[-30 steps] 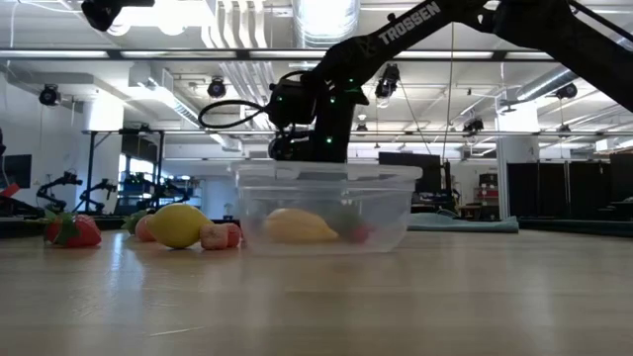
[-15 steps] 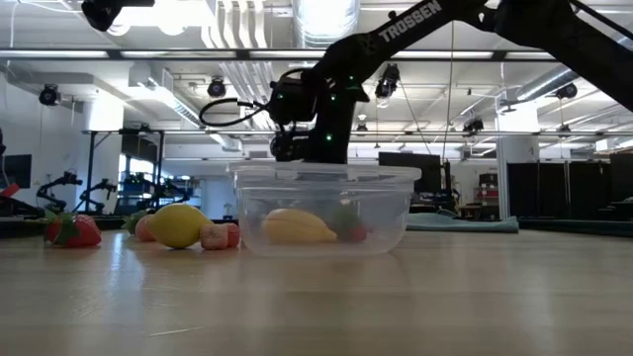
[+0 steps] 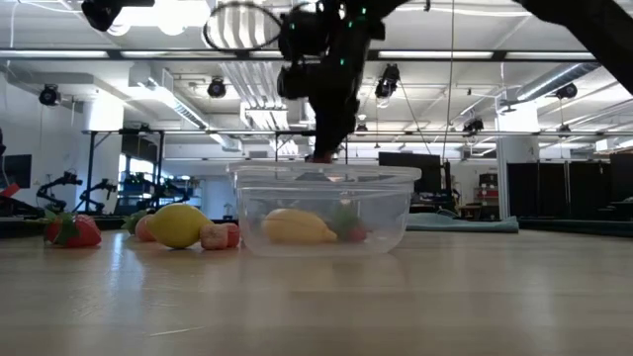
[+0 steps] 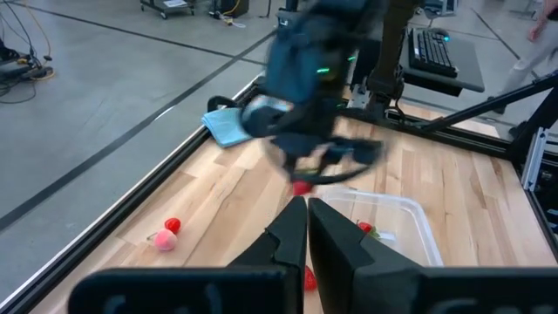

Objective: Pick and placing Produce into tupperware
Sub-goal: Put the red strawberry into the transparent bin, then put the pink peach into the transparent bin

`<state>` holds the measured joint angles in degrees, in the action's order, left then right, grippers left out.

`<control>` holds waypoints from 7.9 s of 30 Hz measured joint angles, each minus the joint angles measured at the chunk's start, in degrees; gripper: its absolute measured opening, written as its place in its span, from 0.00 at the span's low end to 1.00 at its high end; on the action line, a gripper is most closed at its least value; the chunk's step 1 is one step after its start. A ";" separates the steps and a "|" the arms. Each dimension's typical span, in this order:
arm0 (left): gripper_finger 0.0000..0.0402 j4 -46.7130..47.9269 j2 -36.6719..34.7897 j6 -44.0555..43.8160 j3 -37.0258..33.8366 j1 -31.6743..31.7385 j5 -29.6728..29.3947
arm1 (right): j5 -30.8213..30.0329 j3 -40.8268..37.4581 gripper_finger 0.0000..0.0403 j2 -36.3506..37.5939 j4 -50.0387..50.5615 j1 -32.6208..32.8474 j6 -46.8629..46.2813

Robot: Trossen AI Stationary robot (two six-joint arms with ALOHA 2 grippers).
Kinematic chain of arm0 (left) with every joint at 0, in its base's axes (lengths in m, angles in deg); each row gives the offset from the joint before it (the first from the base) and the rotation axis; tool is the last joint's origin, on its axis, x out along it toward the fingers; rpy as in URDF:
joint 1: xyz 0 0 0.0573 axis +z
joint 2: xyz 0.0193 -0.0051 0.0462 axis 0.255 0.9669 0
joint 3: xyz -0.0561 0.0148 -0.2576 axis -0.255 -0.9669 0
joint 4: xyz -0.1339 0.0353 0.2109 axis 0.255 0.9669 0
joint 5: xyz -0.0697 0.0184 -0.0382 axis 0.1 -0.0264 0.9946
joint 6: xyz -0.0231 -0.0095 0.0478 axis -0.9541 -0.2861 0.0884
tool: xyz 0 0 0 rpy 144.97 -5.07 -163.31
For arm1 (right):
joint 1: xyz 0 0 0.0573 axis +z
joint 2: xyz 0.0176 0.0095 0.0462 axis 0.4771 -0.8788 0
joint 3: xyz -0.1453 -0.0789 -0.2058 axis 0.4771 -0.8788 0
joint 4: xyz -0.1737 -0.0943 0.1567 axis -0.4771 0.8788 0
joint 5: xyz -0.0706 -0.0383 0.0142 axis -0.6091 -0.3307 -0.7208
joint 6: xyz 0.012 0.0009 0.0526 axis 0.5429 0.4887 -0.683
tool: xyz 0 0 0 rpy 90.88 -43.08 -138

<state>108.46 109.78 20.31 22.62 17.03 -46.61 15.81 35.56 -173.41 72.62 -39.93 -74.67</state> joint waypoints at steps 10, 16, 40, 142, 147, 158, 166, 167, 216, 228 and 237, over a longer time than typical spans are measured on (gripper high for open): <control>0.00 -0.05 0.00 0.00 0.00 -0.01 -0.01 | 1.76 -0.33 0.36 -0.69 0.70 9.65 -10.29; 0.00 -0.20 0.00 0.00 0.00 0.00 0.00 | -6.29 -0.41 0.47 -1.63 0.72 11.31 -17.10; 0.00 -6.62 2.46 0.02 -0.20 0.00 -0.54 | -3.17 8.47 0.59 -1.19 2.49 -2.46 -11.04; 0.00 29.13 26.13 -4.19 8.25 4.78 20.54 | -0.26 -12.58 0.57 20.97 12.30 -7.67 0.90; 0.00 28.31 26.18 -2.56 6.20 4.77 21.26 | 0.82 -22.50 0.57 27.82 2.62 -4.70 -1.68; 0.00 26.87 22.71 -3.08 1.63 4.71 22.51 | -8.74 -41.84 0.57 57.93 -24.97 -4.32 -21.18; 0.00 26.93 21.17 -4.59 -5.63 2.19 30.42 | -23.72 -49.68 0.57 71.16 -27.41 -4.34 -28.42; 0.00 27.03 20.74 -4.70 -6.52 1.52 31.26 | -24.13 -50.35 0.57 72.27 -28.01 -4.34 -29.35; 0.44 9.60 38.85 -50.26 -14.27 -30.17 21.84 | -21.15 -46.16 0.57 70.54 -36.88 -18.37 -13.00; 0.44 9.53 44.71 -52.56 -15.04 -31.20 22.76 | -21.06 -46.18 0.57 70.54 -34.35 -18.56 -11.27; 0.44 9.18 44.77 -52.78 -15.77 -31.12 26.30 | -21.09 -46.14 0.57 70.65 -34.33 -21.35 -11.56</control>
<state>117.64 154.56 -32.47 6.85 -14.10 -20.31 -5.28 -10.58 -102.75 38.30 -61.28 -86.23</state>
